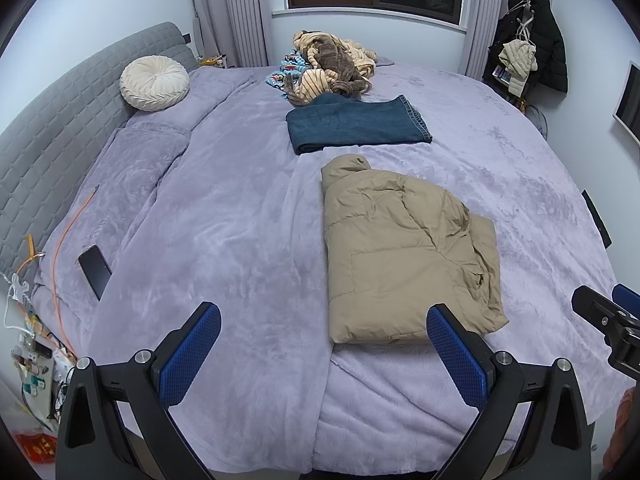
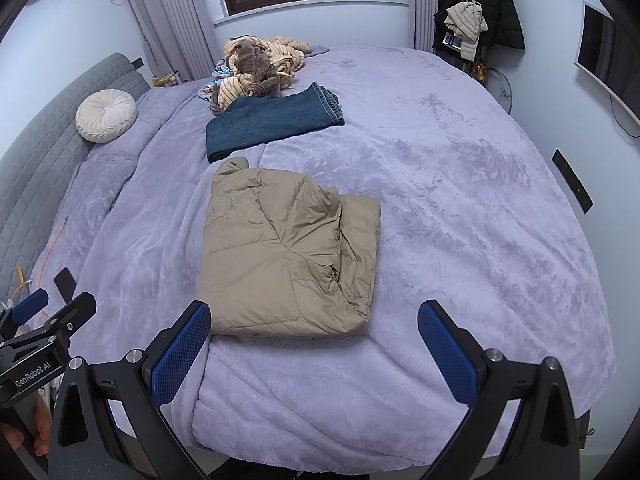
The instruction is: Fold large clothes
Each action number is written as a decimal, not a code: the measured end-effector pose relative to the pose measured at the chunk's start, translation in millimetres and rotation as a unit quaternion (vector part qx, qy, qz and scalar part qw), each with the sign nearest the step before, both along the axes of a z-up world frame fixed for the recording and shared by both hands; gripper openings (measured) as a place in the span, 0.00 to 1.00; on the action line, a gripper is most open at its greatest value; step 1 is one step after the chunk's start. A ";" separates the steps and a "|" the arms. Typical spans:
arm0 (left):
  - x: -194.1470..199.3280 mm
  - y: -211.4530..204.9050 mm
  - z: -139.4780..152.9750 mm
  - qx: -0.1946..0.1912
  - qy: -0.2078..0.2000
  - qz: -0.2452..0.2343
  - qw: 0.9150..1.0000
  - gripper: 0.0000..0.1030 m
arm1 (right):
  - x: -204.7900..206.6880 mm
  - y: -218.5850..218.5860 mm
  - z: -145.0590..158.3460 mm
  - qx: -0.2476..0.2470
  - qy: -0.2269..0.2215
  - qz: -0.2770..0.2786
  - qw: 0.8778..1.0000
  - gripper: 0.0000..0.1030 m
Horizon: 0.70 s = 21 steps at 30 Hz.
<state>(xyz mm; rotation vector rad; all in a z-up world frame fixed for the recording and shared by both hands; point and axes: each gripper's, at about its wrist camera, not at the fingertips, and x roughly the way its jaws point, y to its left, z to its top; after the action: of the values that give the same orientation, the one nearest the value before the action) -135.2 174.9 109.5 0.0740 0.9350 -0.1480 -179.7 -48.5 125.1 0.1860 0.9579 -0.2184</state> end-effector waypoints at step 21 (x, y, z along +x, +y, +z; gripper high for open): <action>0.9 4.1 -0.8 -0.001 0.001 0.007 1.000 1.00 | 0.1 0.8 0.7 0.000 -0.001 0.001 1.000 1.00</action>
<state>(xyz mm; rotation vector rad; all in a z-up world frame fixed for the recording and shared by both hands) -134.4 179.0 108.7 0.0657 0.9376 -0.1358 -179.6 -47.7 125.8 0.1844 0.9567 -0.2169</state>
